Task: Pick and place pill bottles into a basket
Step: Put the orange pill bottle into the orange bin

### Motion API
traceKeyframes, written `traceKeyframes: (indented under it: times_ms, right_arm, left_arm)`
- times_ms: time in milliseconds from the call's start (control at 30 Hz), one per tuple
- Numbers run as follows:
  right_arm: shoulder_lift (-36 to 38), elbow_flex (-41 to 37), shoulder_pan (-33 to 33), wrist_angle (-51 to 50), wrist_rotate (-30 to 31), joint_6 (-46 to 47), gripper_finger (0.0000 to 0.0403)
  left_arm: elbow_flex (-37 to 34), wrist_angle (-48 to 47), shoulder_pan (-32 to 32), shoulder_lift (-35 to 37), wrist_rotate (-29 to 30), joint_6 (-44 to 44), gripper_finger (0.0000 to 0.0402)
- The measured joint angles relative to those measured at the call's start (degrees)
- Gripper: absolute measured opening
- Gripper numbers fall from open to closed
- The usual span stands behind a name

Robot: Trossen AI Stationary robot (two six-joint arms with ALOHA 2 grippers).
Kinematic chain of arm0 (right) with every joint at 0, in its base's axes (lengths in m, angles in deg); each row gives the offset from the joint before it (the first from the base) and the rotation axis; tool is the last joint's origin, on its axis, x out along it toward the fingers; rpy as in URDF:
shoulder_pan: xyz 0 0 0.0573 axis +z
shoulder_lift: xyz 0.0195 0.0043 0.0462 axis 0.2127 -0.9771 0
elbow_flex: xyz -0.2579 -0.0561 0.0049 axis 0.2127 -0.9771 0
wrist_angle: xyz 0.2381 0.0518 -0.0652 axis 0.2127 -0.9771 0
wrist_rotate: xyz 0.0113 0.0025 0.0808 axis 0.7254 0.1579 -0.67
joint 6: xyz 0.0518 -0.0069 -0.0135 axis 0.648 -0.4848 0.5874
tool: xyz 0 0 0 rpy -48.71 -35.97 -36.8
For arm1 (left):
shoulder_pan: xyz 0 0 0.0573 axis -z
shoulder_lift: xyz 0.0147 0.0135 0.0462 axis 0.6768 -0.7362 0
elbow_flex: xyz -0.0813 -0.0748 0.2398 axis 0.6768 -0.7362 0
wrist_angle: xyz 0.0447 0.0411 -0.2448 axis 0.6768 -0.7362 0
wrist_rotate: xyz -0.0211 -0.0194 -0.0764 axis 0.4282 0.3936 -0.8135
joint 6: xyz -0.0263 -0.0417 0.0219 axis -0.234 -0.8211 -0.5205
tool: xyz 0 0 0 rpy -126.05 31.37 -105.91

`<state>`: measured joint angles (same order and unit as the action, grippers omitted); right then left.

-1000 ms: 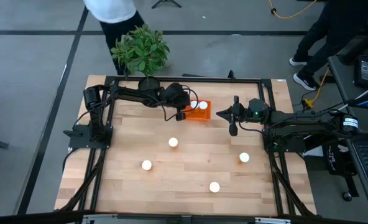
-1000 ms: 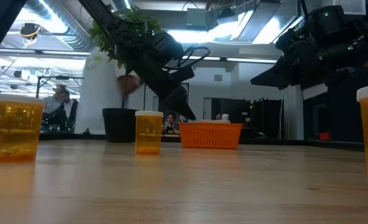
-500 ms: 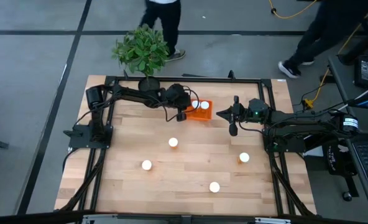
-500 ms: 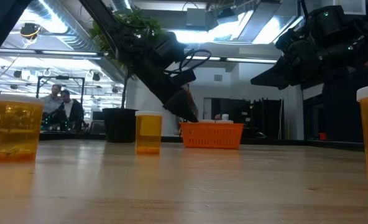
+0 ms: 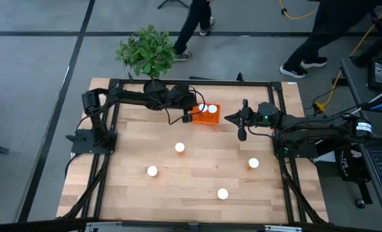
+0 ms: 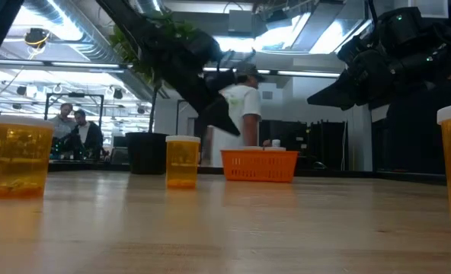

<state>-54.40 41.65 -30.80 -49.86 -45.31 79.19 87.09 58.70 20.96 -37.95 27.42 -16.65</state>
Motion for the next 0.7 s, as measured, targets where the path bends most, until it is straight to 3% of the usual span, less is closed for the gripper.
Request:
traceKeyframes:
  times_ms: [200,367,533,700]
  right_arm:
    - [0.00,0.02,0.02,-0.60,-0.02,0.20,0.0018]
    - [0.00,0.00,0.02,-2.45,-0.02,0.32,0.0018]
    - [-0.02,0.00,0.76,-2.67,0.00,0.11,0.0018]
    - [-0.02,0.00,2.53,-2.18,-0.03,0.09,0.0018]
  left_arm:
    - [-0.52,-10.02,2.86,11.37,1.43,2.58,0.0001]
    - [-7.85,-9.70,6.15,24.11,4.12,-0.55,0.0002]
    - [-19.79,-3.64,11.77,34.38,7.72,-5.88,0.0001]
    - [-29.49,3.94,17.08,38.50,6.88,-7.05,0.0002]
